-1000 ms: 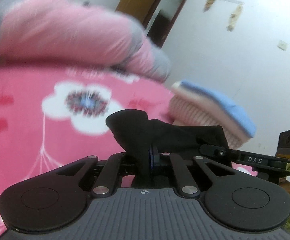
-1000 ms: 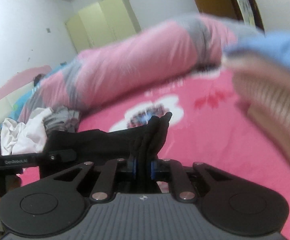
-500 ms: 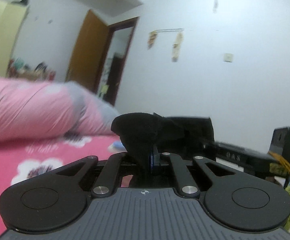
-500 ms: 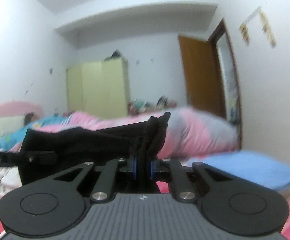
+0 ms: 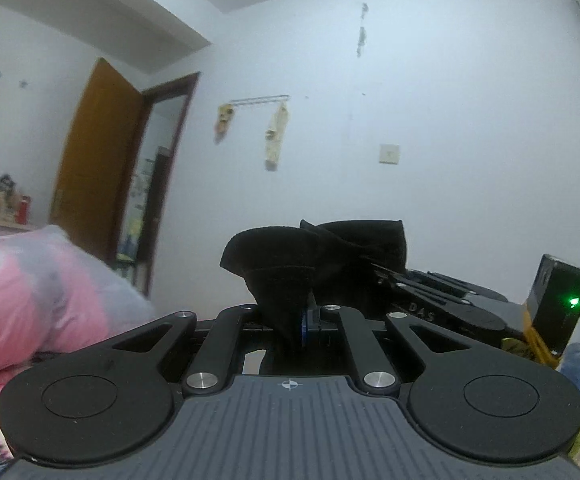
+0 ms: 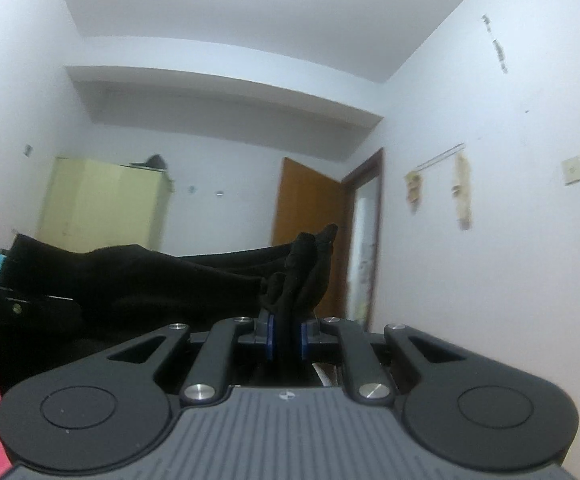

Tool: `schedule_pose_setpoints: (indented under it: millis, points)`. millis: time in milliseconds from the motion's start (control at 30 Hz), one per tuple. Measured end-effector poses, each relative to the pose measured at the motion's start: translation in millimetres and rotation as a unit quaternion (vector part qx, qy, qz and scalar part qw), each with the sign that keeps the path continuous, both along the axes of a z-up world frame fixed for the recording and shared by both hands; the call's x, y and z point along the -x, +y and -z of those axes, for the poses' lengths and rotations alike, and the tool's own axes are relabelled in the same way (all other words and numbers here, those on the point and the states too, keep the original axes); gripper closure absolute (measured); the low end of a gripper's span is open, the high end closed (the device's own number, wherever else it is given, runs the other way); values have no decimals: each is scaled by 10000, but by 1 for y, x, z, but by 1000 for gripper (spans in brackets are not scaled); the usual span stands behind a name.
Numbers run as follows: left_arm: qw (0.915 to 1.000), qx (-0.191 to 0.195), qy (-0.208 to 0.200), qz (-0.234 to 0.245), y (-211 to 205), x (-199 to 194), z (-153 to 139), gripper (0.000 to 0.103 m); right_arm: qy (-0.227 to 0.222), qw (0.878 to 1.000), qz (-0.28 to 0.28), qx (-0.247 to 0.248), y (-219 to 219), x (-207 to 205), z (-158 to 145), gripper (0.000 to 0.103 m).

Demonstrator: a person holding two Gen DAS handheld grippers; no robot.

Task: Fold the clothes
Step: 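Lift the folded black shirt off the bed with both grippers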

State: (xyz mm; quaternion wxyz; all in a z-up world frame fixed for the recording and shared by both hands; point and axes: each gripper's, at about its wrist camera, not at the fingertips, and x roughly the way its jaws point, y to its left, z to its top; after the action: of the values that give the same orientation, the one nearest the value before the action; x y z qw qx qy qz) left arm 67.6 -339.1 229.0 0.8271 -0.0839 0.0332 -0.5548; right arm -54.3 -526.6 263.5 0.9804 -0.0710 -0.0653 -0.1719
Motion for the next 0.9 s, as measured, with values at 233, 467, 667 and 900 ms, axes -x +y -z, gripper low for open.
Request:
schedule_pose_setpoints:
  millis: [233, 467, 667, 900]
  points:
    - [9993, -120, 141, 320, -62, -11, 8, 97, 63, 9992, 393, -69, -69, -26, 10, 91]
    - [9980, -323, 376, 382, -99, -32, 35, 97, 218, 9977, 524, -361, -128, -45, 40, 91]
    - [9972, -367, 569, 313, -103, -50, 43, 97, 308, 9968, 485, -552, -155, -57, 60, 91]
    - [9973, -207, 561, 424, -92, -52, 37, 98, 74, 9983, 267, -516, -150, -41, 55, 91]
